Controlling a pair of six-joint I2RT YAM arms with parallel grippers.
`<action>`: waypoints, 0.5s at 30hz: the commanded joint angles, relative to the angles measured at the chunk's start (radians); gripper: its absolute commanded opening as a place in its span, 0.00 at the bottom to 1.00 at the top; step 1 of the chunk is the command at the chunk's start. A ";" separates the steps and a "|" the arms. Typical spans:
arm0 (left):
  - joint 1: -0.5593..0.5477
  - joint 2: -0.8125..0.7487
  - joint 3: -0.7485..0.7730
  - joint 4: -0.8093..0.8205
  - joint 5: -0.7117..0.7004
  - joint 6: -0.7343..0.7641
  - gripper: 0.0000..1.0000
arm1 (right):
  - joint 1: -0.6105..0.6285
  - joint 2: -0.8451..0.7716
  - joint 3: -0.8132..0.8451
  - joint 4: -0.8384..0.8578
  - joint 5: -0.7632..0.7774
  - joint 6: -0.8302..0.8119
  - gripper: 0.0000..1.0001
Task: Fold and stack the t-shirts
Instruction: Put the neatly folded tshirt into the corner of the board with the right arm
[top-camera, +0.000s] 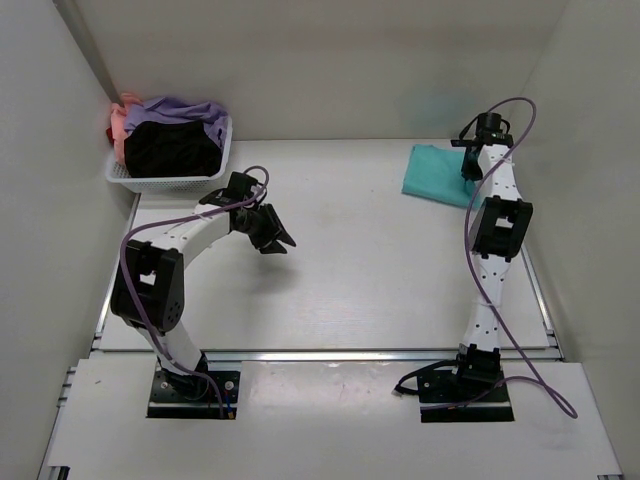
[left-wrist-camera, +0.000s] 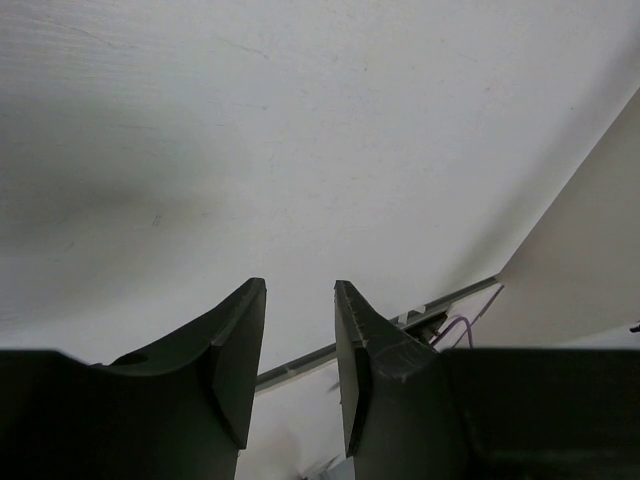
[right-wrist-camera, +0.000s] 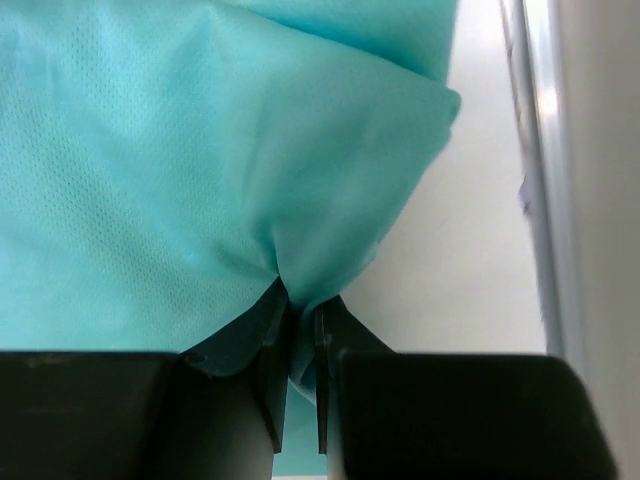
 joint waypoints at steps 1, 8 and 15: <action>0.006 -0.051 -0.001 0.004 0.026 0.008 0.45 | 0.004 0.006 0.048 0.159 0.008 -0.090 0.00; -0.022 -0.048 -0.024 0.007 0.048 0.009 0.45 | -0.037 0.081 0.068 0.276 0.077 -0.174 0.00; -0.061 -0.054 -0.059 0.014 0.075 -0.008 0.45 | -0.046 0.113 0.077 0.437 0.193 -0.300 0.00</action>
